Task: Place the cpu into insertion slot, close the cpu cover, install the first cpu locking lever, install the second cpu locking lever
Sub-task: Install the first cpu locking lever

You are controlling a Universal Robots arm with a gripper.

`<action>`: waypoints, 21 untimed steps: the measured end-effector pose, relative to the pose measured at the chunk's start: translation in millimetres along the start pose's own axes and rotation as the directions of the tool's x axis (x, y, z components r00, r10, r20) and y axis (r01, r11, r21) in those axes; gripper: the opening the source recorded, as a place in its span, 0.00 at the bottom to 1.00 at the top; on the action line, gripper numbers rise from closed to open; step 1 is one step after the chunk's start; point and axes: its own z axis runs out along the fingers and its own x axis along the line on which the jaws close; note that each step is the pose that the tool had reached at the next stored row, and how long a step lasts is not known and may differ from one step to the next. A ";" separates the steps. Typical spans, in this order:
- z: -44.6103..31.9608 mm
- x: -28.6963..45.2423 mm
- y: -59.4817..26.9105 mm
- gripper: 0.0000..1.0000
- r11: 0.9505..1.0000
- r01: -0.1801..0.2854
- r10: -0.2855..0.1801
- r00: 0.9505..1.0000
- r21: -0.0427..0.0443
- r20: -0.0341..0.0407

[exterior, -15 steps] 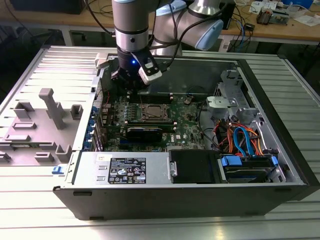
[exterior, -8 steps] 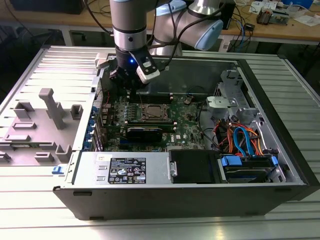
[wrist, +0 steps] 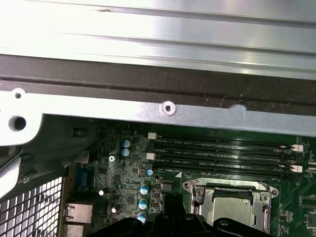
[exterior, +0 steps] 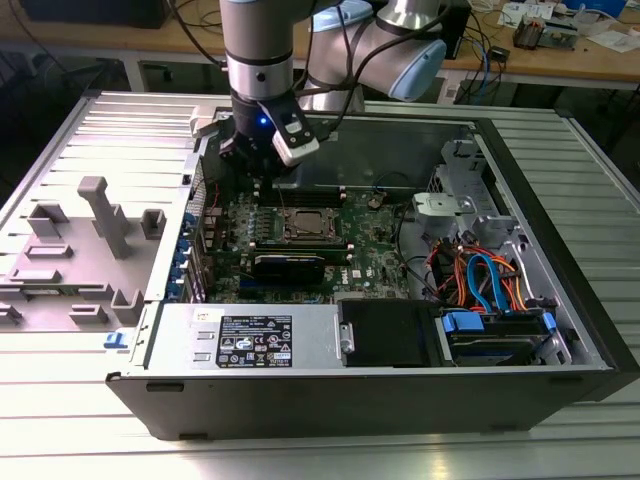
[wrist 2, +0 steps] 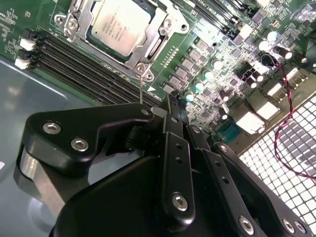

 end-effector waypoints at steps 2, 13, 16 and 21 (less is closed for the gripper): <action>-1.1 -0.1 0.8 0.11 1.000 0.000 0.000 1.000 0.000 0.000; -5.8 -0.9 8.7 0.11 1.000 0.000 0.000 1.000 0.000 0.000; -6.6 -2.0 9.1 0.11 1.000 0.000 0.000 1.000 0.000 0.000; -7.7 -6.0 9.3 0.11 1.000 0.000 0.000 1.000 0.000 0.000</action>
